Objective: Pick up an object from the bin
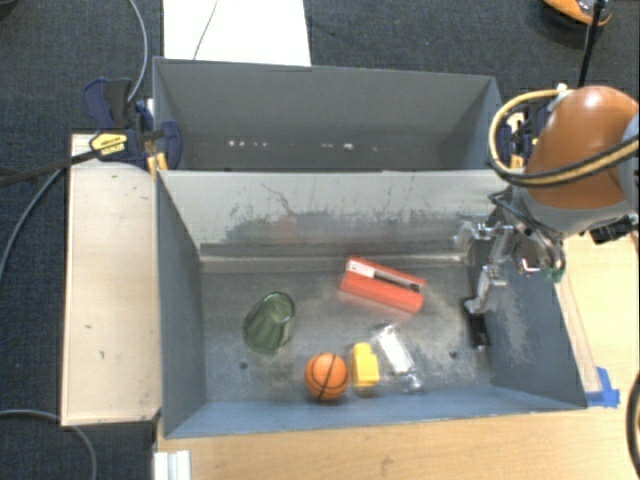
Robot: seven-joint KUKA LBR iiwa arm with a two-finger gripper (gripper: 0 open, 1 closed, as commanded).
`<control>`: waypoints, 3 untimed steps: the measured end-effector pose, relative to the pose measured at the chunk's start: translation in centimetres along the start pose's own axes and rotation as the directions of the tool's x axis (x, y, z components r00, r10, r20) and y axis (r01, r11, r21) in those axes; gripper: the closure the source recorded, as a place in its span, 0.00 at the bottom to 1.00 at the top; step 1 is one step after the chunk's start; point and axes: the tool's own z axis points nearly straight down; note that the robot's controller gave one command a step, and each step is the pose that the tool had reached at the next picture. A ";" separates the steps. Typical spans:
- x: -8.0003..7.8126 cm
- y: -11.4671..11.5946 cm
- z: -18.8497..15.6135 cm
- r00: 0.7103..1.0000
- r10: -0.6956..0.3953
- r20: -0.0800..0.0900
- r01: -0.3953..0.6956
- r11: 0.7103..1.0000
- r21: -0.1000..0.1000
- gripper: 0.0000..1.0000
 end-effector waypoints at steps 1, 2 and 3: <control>-0.1 0.0 -0.5 1.000 -0.003 0.008 0.003 1.000 0.001 0.00; -0.6 4.4 2.1 0.999 -0.035 0.009 0.035 0.999 0.003 0.00; 1.0 7.0 4.7 0.996 -0.084 0.008 0.084 0.996 -0.003 0.00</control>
Offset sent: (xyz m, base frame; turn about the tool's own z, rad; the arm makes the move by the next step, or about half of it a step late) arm 0.0103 0.1142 -0.0630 -0.0915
